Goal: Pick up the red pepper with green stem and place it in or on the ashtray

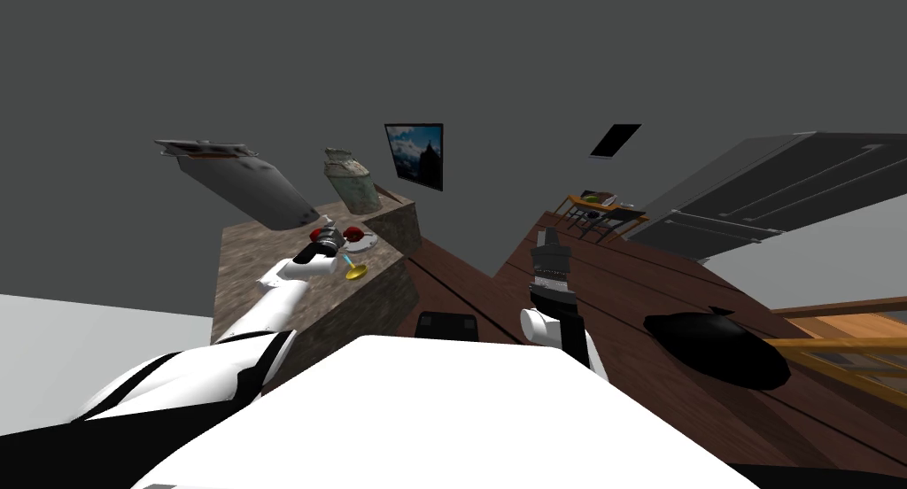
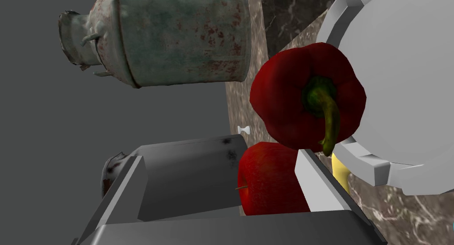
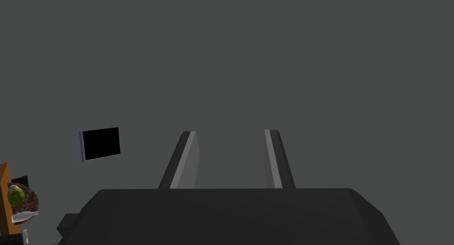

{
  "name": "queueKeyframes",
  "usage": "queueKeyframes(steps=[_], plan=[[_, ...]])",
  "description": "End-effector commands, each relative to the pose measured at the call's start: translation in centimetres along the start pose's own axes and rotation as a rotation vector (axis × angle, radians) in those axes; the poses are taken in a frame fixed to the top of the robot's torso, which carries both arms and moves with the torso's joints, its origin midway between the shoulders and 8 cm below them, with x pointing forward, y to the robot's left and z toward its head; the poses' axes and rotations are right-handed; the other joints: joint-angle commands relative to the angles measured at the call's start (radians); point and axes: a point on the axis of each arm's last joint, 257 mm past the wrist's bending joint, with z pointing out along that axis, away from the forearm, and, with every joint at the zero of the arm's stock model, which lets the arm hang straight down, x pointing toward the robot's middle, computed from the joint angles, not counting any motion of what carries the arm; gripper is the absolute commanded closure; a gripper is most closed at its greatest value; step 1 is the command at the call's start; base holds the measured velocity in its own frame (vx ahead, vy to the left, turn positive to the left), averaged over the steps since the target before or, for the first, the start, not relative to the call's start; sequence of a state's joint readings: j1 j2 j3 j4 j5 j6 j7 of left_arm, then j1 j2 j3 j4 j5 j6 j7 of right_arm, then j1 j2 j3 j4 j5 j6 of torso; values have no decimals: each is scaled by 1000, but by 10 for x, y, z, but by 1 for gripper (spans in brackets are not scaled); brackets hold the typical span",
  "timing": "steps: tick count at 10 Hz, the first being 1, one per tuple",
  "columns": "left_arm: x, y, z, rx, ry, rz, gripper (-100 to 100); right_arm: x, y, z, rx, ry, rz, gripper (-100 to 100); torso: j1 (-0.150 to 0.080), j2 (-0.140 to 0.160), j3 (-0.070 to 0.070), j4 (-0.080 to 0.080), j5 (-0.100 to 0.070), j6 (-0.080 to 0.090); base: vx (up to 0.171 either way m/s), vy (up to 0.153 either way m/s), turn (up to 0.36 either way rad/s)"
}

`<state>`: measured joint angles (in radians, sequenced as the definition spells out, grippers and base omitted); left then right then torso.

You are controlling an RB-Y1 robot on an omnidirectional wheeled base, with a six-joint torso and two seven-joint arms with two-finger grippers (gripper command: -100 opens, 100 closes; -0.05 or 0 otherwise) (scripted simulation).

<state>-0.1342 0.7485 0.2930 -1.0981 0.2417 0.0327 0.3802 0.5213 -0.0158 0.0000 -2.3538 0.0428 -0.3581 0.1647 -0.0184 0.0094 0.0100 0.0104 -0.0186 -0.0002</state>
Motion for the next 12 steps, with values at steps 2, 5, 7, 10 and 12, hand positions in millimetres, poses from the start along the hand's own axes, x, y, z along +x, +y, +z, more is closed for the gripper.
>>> queueKeyframes(steps=[2,5,7,10,12], plan=[[-5,0,0,-2,-2,-34,-100,0,0,0,0,0,0,0,0,0,0,0,0,0,19,-13,-3],[-15,-1,-3,-6,-5,-36,-100,0,0,0,0,0,0,0,0,0,0,0,0,0,18,-14,-12],[-26,-2,-6,-10,-7,-15,-100,0,0,0,0,0,0,0,0,0,0,0,0,0,25,-21,-18],[-35,-3,-9,-16,-9,-16,-100,0,0,0,0,0,0,0,0,0,0,0,0,0,22,-15,-11],[-44,-4,-11,-22,-9,10,-100,0,0,0,0,0,0,0,1,1,0,0,0,0,18,-12,-11]])
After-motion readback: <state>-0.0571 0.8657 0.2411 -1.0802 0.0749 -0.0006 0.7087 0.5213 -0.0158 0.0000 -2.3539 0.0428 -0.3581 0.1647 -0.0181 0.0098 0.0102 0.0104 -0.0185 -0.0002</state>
